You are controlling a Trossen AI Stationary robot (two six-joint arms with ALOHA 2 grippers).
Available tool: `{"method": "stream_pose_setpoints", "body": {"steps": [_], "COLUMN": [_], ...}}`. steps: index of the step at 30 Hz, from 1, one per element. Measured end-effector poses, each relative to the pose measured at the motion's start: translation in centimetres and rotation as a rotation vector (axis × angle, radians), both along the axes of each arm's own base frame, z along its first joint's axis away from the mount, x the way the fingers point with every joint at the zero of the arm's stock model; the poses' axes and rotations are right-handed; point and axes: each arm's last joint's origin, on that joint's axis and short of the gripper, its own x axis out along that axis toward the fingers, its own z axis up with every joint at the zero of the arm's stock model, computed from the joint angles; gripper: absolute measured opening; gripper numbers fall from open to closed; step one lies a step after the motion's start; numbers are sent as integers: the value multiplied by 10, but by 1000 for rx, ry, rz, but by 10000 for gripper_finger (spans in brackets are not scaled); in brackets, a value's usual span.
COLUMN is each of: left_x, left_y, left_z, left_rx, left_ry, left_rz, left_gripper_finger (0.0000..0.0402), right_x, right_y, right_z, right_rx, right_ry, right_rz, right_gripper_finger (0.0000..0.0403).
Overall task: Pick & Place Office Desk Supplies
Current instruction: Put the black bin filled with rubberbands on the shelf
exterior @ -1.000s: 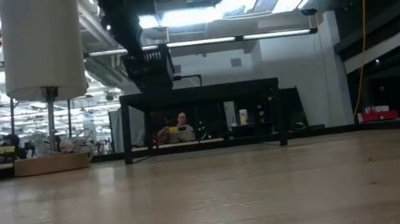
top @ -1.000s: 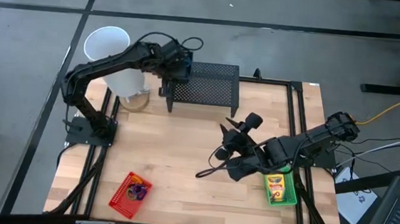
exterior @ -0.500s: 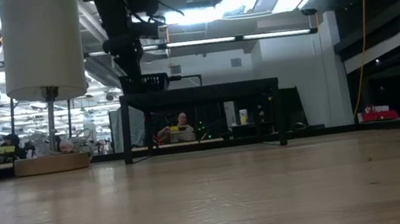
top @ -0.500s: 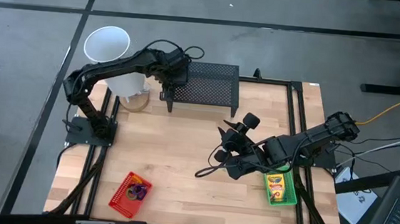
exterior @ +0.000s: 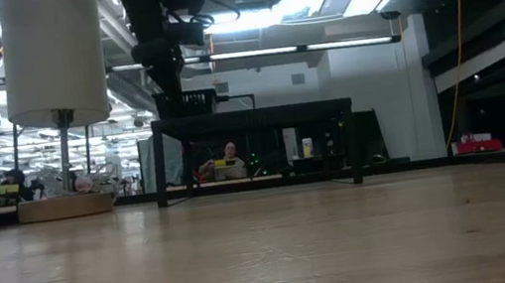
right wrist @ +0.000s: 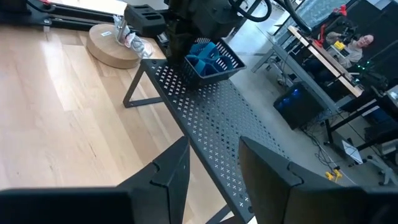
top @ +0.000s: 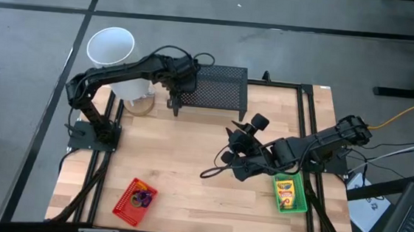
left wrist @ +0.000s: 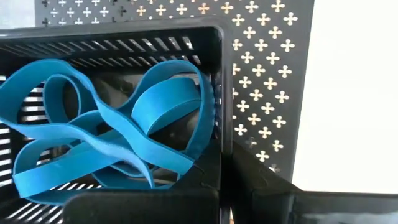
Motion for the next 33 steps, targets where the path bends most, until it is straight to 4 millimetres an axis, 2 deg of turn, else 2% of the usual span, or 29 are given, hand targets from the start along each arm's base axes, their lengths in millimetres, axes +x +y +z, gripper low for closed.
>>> {"method": "stream_pose_setpoints", "body": {"steps": [14,23,30,33], "left_x": [3,3,1,2], "left_y": [-12,-12,-11,-10], "left_z": [1,0,2,13], "left_rx": [2,-1,50,64], "left_ry": [20,25,59,36], "left_rz": [-18,-18,15,18], "left_gripper_finger": [3,4,27,43], "right_x": [0,0,0,0], "right_y": [0,0,0,-1], "right_z": [0,0,0,0], "right_rx": [-2,-2,-1,-1], "right_ry": [2,2,2,2], "right_rz": [1,0,0,-1], "right_gripper_finger": [139,139,139,139]}}
